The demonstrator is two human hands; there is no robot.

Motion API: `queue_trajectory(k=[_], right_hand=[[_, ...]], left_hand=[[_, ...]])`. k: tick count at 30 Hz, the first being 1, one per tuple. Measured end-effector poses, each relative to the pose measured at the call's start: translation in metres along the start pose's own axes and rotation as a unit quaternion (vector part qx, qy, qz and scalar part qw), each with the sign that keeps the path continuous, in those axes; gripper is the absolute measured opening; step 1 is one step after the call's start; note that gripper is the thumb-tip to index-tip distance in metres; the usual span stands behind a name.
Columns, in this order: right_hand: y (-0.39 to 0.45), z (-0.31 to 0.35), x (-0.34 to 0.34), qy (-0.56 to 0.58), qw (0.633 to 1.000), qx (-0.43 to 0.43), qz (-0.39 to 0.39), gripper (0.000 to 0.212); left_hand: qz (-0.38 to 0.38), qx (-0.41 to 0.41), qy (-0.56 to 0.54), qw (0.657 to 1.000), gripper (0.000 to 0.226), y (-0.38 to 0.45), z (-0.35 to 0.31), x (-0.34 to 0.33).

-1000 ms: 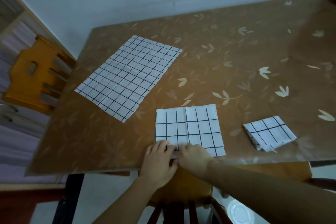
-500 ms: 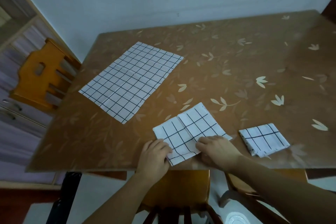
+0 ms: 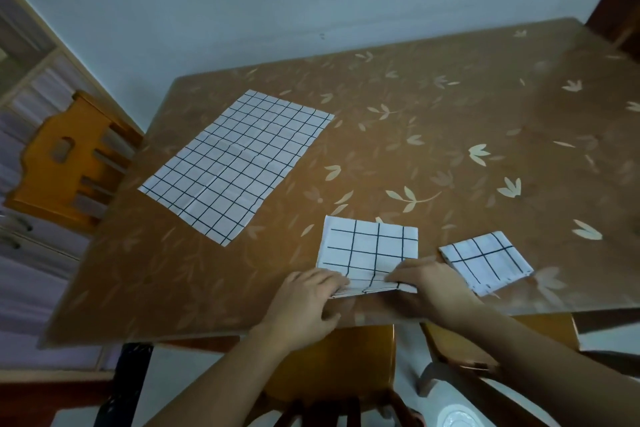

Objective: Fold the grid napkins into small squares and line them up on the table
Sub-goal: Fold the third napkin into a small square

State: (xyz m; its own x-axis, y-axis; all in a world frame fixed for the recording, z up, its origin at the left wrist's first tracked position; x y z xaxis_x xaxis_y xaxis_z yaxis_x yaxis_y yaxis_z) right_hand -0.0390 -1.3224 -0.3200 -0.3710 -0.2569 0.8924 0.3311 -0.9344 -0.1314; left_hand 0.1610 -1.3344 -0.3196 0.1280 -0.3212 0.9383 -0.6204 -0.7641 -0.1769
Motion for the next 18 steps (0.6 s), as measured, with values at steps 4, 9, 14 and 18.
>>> queue_trajectory(k=[4,9,14,18], right_hand=[[-0.008,-0.018,-0.003,0.034,0.997,-0.027,0.057,0.027],[-0.026,-0.035,-0.008,0.246,0.950,-0.182,0.057,0.017],[-0.033,-0.043,-0.017,0.450,0.839,-0.303,0.050,0.019],[-0.031,-0.044,-0.024,0.487,0.809,-0.325,0.039,0.018]], left_hand=[[0.018,0.043,-0.049,0.998,0.015,0.004,0.010,-0.003],[0.033,0.121,-0.214,0.969,0.018,0.000,0.014,-0.016],[-0.025,0.235,-0.363,0.901,0.027,0.001,0.027,-0.016],[0.028,0.254,-0.489,0.834,0.021,0.001,0.017,-0.021]])
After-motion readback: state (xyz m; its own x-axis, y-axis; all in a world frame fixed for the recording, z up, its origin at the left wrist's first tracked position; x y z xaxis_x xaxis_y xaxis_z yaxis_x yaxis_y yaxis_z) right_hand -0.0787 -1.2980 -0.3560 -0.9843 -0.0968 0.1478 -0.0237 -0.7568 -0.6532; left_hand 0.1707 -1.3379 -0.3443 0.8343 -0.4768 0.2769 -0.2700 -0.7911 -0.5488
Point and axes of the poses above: each hand's wrist, its own y-axis towards the middle knuckle, its own x-axis out of the back of the hand, z = x × y, the point moved 6 cm from there along y, towards the middle knuckle, and after that the axes turned 1 degree about -x, right-handed, at the moved point
